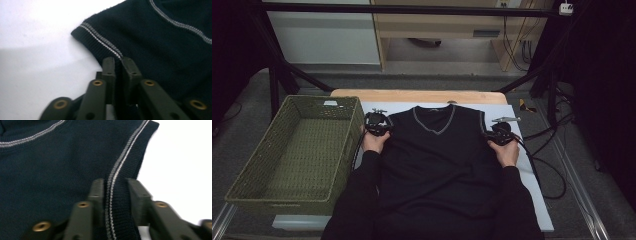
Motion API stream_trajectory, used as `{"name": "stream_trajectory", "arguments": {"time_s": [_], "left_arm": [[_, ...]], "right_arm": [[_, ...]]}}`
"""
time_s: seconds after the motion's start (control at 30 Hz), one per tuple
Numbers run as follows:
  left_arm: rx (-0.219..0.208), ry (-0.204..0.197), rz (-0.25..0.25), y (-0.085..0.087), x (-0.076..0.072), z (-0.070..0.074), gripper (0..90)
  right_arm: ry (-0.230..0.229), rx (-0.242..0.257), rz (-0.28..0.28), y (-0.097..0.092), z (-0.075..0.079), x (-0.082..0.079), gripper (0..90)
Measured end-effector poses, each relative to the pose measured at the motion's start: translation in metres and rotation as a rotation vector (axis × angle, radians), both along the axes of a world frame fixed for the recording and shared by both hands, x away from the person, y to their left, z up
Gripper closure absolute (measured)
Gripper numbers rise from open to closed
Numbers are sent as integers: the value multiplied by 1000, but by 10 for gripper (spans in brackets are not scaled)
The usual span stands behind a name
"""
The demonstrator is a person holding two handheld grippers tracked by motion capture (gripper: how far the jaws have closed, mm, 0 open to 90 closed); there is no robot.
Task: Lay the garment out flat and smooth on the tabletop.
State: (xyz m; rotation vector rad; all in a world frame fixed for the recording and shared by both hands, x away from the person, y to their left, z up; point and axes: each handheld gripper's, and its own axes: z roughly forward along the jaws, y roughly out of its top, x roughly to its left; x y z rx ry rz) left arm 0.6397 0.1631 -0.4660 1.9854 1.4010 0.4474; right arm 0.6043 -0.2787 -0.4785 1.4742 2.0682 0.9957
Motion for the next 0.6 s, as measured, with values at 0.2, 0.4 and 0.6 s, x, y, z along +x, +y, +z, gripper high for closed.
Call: {"name": "stream_trajectory", "arguments": {"time_s": [0.2, 0.4, 0.6], "left_arm": [[10, -118, 41, 16, 17, 34, 846], [80, -172, 22, 8, 31, 51, 790], [4, -103, 64, 12, 4, 45, 326]], "right_arm": [[-63, 49, -11, -4, 7, -5, 849], [-191, 33, -32, -9, 21, -8, 821], [-120, -9, -14, -11, 20, -19, 432]]}}
